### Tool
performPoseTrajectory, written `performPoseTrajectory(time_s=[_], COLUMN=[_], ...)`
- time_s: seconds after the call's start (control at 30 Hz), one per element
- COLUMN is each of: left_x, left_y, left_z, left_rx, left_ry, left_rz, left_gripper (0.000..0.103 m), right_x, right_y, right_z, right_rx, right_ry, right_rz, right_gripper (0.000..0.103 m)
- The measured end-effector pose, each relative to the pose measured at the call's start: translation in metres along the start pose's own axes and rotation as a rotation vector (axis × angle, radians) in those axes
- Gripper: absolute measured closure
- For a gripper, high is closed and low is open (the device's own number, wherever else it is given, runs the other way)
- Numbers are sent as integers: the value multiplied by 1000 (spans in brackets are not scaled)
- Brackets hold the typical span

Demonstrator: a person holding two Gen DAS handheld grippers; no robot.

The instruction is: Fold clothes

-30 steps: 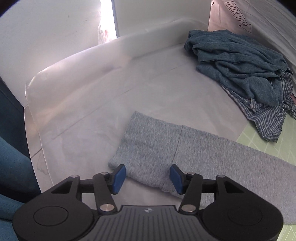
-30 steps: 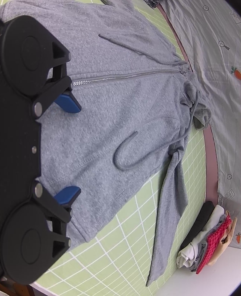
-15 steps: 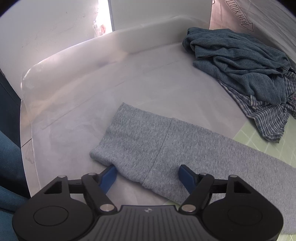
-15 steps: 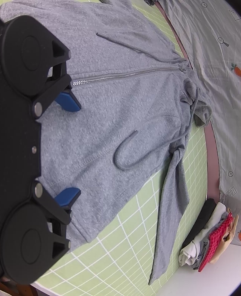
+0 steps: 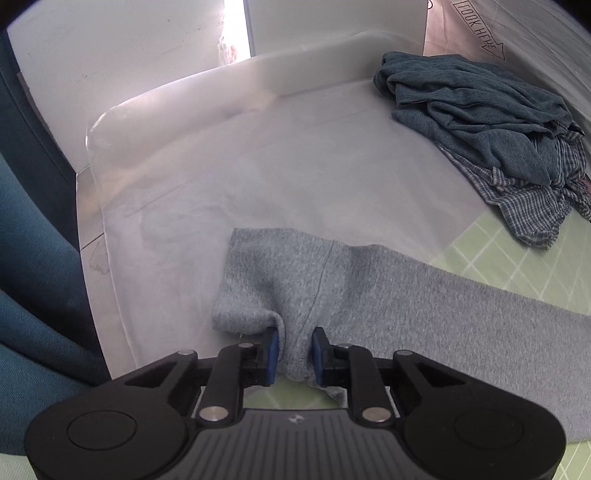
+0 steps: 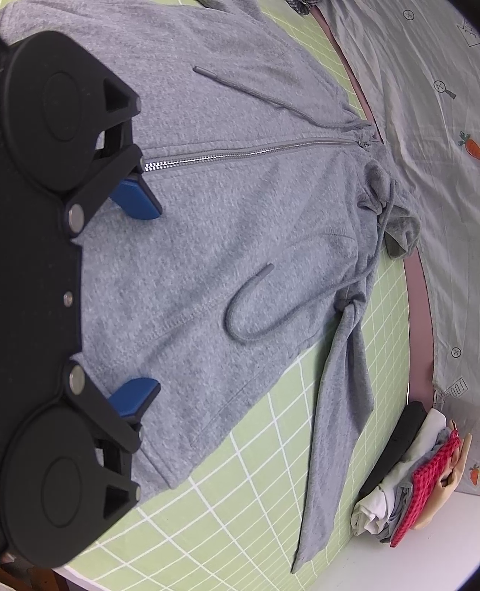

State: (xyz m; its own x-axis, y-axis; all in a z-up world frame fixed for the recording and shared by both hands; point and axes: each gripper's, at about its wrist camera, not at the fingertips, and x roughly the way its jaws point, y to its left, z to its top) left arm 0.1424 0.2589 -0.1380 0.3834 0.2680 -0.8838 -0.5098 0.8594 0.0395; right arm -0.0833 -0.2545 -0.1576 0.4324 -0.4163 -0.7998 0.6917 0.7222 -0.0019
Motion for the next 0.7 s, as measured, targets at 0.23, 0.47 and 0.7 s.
performPoseTrajectory(time_s=[0.23,0.47,0.7], left_x=[-20,-40,-75], left_y=[13,7,-6], left_z=[-37,-72,-100], left_rx=[-23,-8,14], left_ry=[30,47,-1], left_rz=[17,42,41], left_gripper=[82,81,68], right_x=[0,-4,-23], right_y=[-2,-11,-52], right_z=[0,4,15], right_rx=[-37,-121,-104], right_ry=[4,30,-20], right_rz=[34,110,149], right_gripper=[8,13,17])
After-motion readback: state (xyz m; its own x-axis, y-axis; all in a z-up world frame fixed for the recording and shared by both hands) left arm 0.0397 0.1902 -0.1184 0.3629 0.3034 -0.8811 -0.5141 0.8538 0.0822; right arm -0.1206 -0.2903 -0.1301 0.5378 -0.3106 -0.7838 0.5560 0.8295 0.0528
